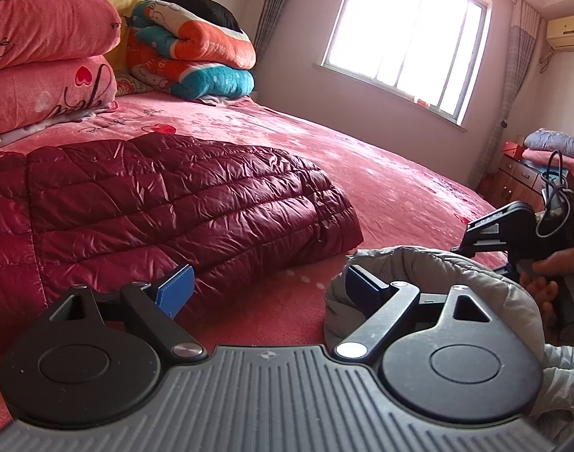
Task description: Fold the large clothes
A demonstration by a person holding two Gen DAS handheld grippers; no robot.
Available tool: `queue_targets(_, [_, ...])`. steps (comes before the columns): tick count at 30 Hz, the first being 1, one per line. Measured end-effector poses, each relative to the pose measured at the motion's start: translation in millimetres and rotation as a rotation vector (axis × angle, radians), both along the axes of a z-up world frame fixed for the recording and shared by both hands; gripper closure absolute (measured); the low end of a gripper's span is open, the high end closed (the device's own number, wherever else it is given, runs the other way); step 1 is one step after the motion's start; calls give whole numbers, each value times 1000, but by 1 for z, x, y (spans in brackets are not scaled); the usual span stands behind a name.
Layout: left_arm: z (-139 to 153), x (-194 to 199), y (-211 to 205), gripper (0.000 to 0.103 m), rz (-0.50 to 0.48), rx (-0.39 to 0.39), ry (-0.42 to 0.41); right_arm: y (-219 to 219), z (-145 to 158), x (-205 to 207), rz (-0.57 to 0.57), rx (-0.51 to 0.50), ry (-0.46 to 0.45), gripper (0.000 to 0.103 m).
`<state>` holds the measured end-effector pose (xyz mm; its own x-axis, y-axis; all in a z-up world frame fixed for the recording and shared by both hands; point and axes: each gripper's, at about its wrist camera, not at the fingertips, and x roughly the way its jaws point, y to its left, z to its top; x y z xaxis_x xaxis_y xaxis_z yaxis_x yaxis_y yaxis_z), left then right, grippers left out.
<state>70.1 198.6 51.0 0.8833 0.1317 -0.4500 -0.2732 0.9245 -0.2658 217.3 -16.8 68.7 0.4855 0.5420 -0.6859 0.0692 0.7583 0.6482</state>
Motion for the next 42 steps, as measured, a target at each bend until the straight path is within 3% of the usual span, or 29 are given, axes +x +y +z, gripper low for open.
queue_targets(4, [-2, 0, 3, 0, -19, -13, 8, 6, 11, 0, 11, -21, -70, 97])
queue_targets(9, [-4, 2, 3, 0, -55, -21, 9, 39, 55, -8, 130, -41, -264, 100])
queue_targets(15, [-2, 0, 1, 0, -107, -33, -19, 96, 133, -30, 368, -93, -571, 102])
queue_targets(21, [-1, -2, 3, 0, -140, -59, -45, 146, 195, -73, 647, -55, -857, 103])
queue_targets(25, [-1, -6, 2, 0, -162, -72, -59, 163, 206, -91, 758, -23, -922, 103])
queue_targets(28, [-2, -4, 1, 0, -170, -68, -41, 174, 187, -90, 790, -120, -862, 103])
queue_targets(31, [-3, -4, 3, 0, -172, -69, -43, 176, 153, -73, 767, -202, -700, 100])
queue_targets(35, [-3, -6, 6, 0, -161, -72, -45, 164, 115, -57, 640, -280, -579, 76])
queue_targets(38, [-5, -4, 7, 0, -155, -78, -39, 142, 89, -42, 533, -191, -435, 69])
queue_targets(42, [-6, -1, 5, 0, -165, -71, -30, 120, 63, -21, 416, -39, -272, 46])
